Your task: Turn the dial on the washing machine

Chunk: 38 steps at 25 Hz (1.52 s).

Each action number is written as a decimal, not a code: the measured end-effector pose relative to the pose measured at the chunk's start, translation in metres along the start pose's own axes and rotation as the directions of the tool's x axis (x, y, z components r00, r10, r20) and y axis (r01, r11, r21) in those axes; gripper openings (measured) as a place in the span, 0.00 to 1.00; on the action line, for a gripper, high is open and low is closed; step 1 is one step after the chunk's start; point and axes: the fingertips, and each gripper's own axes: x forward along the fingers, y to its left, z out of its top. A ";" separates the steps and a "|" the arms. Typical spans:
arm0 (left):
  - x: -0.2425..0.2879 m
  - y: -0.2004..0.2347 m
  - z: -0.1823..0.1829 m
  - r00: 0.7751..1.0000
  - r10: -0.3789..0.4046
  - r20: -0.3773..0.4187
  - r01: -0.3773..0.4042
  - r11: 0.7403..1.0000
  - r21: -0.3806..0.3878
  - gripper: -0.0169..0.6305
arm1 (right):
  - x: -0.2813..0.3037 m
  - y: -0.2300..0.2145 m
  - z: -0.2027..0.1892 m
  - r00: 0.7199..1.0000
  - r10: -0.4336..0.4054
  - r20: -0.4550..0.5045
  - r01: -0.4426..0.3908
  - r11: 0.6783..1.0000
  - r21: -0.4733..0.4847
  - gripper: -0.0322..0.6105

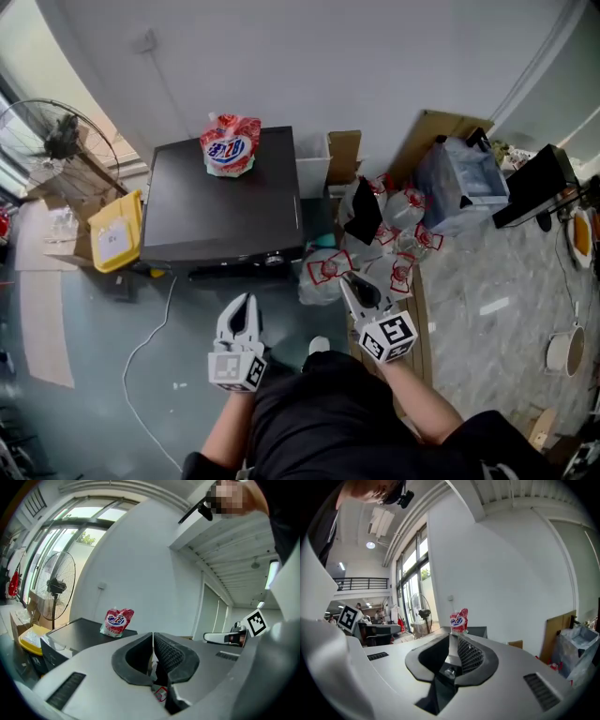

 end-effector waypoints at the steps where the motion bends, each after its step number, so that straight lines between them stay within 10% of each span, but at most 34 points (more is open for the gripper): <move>1: 0.004 0.002 0.007 1.000 -0.004 -0.003 0.004 1.000 0.011 0.04 | -0.002 0.003 0.009 1.000 -0.008 0.024 0.008 1.000 -0.006 0.11; 38: 0.024 -0.024 0.034 0.995 0.078 0.055 -0.082 0.994 0.078 0.04 | -0.029 -0.044 0.052 0.997 -0.048 0.059 0.055 0.990 -0.133 0.05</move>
